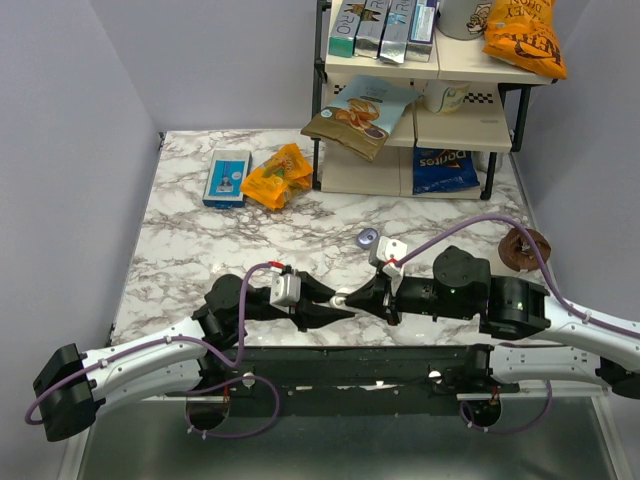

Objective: Insert the wireless bluetooth earbuds into the charging case
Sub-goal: Adjust the earbud with the charging case.

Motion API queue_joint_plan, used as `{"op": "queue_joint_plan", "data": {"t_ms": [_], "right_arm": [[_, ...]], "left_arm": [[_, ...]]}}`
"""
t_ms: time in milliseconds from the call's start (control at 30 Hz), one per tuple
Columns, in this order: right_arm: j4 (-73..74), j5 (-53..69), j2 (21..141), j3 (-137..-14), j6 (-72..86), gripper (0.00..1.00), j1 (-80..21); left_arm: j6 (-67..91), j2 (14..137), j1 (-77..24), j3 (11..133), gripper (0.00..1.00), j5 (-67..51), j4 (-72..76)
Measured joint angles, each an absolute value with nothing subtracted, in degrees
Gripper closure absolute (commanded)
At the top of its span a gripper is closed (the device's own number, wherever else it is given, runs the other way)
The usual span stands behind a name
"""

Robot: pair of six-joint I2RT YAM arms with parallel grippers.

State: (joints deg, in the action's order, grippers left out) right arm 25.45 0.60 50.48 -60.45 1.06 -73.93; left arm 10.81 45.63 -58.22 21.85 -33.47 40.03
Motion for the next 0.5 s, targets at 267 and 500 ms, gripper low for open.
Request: {"op": "queue_joint_plan", "data": {"t_ms": [267, 500], "right_arm": [[23.9, 0.4, 49.8, -59.5, 2.0, 0.99, -73.9], [22.1, 0.3, 49.0, -58.1, 2.4, 0.99, -73.9]], "left_arm": [[11.2, 45.6, -58.2, 21.8, 1.0, -33.4, 40.6], [11.2, 45.5, -58.2, 21.8, 1.0, -33.1, 40.7]]}}
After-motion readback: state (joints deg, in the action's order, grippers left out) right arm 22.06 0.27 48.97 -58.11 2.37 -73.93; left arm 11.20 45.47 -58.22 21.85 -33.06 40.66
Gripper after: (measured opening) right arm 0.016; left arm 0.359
